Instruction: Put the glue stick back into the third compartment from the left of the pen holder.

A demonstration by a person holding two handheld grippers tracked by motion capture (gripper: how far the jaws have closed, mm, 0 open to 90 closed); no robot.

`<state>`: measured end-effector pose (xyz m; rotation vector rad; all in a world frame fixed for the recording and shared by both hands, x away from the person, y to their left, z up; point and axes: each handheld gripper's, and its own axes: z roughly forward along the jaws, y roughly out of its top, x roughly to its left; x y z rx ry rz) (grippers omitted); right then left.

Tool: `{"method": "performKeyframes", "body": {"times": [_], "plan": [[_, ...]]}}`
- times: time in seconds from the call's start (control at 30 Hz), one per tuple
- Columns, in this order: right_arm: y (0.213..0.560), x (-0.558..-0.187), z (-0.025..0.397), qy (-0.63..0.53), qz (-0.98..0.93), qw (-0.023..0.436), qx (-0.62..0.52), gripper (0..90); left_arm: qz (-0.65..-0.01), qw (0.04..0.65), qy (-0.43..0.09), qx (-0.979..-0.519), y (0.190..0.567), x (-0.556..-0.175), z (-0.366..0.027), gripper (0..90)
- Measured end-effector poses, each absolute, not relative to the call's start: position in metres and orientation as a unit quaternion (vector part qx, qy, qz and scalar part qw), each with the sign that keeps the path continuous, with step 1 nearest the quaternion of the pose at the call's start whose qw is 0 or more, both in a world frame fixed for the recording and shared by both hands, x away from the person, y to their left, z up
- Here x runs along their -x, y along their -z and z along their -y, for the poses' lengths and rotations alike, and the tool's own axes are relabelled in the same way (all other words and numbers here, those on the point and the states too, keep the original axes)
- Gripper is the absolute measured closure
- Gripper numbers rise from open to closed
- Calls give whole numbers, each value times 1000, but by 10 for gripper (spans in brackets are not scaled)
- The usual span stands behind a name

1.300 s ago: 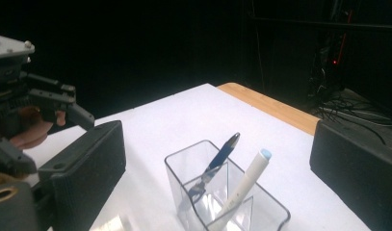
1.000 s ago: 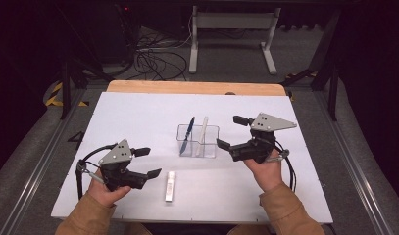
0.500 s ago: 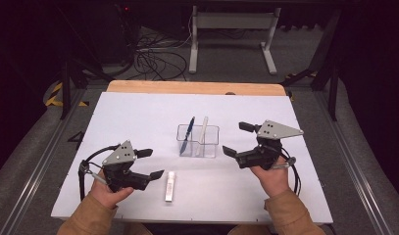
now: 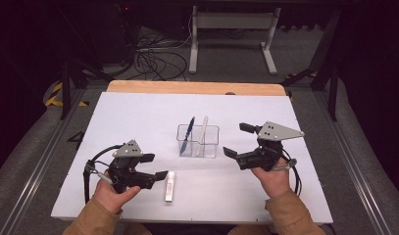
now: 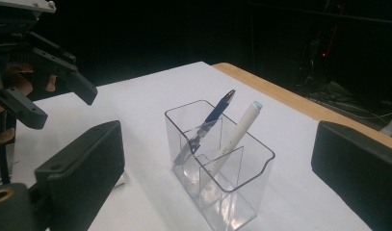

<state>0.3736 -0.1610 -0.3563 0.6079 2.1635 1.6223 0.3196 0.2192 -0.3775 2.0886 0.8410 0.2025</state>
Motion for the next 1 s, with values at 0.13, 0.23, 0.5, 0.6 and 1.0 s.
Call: {"method": "performKeyframes", "body": {"times": [0.13, 0.23, 0.5, 0.6, 1.0], "plan": [[357, -374, 161, -574, -768, 184, -216, 49, -361, 426, -54, -828, 379, -318, -213, 248], [358, -374, 161, -572, -769, 185, -216, 49, -369, 421, -47, -827, 380, -319, -211, 249], [357, -373, 161, -573, -769, 185, -214, 49, -393, 410, -33, -823, 385, -323, -211, 257], [358, -373, 161, -572, -770, 185, -213, 49, -405, 404, -24, -820, 386, -323, -210, 254], [357, -372, 161, -575, -768, 189, -208, 50, -420, 380, -14, -824, 392, -325, -207, 259]]}}
